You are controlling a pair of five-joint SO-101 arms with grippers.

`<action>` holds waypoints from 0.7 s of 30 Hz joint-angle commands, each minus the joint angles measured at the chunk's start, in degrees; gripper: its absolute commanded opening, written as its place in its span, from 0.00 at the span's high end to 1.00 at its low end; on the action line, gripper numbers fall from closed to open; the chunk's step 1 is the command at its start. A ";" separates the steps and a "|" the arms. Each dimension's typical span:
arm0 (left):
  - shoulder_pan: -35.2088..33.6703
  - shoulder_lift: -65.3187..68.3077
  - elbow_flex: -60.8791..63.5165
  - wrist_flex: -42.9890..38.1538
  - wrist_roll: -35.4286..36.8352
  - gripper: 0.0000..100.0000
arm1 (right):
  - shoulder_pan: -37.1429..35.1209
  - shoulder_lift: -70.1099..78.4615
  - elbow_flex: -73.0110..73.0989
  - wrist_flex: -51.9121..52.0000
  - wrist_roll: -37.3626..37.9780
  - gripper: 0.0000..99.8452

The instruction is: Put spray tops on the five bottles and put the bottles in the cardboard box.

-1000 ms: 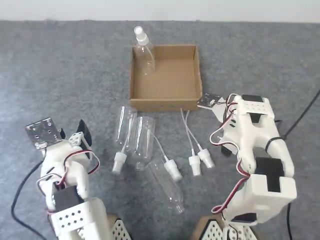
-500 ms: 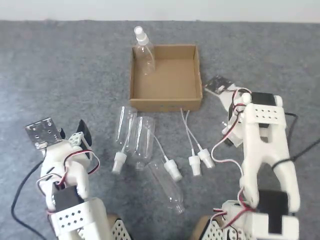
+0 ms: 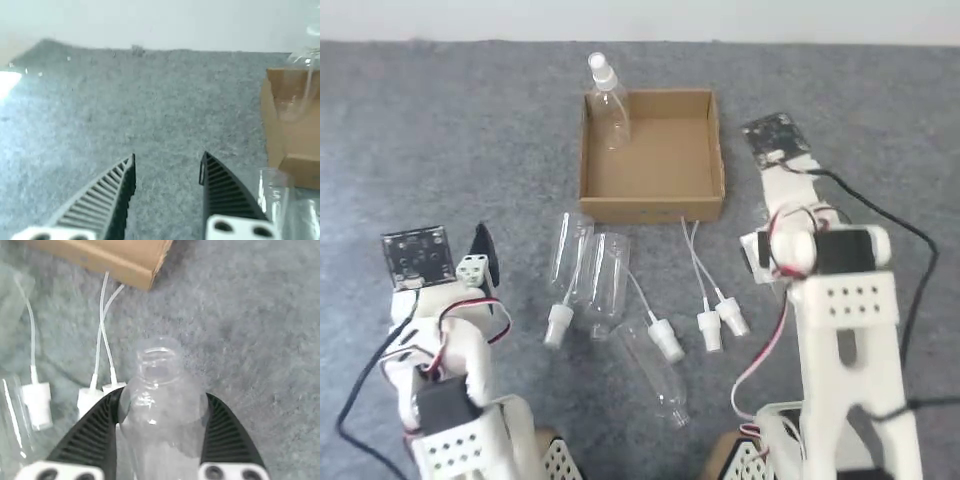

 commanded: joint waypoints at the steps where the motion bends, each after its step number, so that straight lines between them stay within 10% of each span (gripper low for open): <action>1: 4.31 -0.35 -10.86 7.03 -4.13 0.80 | -0.31 -9.45 4.40 -4.18 -5.45 0.92; 21: 28.04 26.99 -31.60 26.90 -32.18 0.79 | 22.11 -21.58 19.96 -20.00 -15.38 0.92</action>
